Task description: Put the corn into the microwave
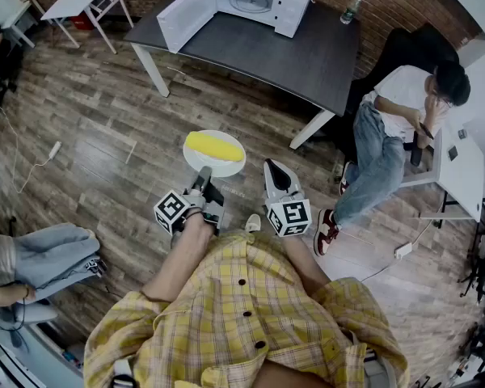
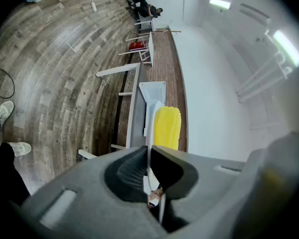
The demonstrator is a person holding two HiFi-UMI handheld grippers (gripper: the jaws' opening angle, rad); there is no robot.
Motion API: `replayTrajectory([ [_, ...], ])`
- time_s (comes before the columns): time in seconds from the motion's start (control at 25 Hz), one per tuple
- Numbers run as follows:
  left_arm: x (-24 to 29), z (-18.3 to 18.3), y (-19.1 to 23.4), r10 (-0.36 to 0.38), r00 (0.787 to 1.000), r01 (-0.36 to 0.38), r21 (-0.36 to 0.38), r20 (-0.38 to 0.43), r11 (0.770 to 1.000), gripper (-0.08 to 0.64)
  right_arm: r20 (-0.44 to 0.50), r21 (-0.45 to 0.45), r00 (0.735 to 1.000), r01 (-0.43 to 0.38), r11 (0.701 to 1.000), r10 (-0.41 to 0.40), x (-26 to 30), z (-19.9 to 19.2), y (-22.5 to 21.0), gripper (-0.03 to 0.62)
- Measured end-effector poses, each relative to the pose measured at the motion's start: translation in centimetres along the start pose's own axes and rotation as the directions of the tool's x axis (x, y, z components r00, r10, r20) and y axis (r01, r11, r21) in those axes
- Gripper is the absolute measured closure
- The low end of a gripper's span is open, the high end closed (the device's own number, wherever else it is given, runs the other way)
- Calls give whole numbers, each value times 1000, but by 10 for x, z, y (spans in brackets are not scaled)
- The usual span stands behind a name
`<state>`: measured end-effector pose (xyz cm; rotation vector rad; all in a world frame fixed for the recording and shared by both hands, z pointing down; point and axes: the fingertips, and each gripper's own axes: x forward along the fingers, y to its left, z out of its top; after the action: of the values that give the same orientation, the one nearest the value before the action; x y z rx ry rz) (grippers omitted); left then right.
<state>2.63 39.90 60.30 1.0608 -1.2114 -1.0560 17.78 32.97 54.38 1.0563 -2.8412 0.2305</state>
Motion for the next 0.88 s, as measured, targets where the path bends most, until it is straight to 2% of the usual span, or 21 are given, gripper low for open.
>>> replayTrajectory([
  [0.24, 8, -5, -5, -18, 1000, 18, 17, 8, 1000, 546, 3, 10, 1000, -5, 1000, 5, -1, 1, -9, 591],
  [0.48, 13, -11, -4, -39, 999, 40, -17, 16, 999, 546, 8, 8, 1000, -13, 1000, 13, -2, 1, -18, 589],
  [0.88, 31, -25, -5, -64, 997, 64, -11, 33, 998, 546, 23, -8, 997, -79, 997, 79, 0, 5, -43, 589],
])
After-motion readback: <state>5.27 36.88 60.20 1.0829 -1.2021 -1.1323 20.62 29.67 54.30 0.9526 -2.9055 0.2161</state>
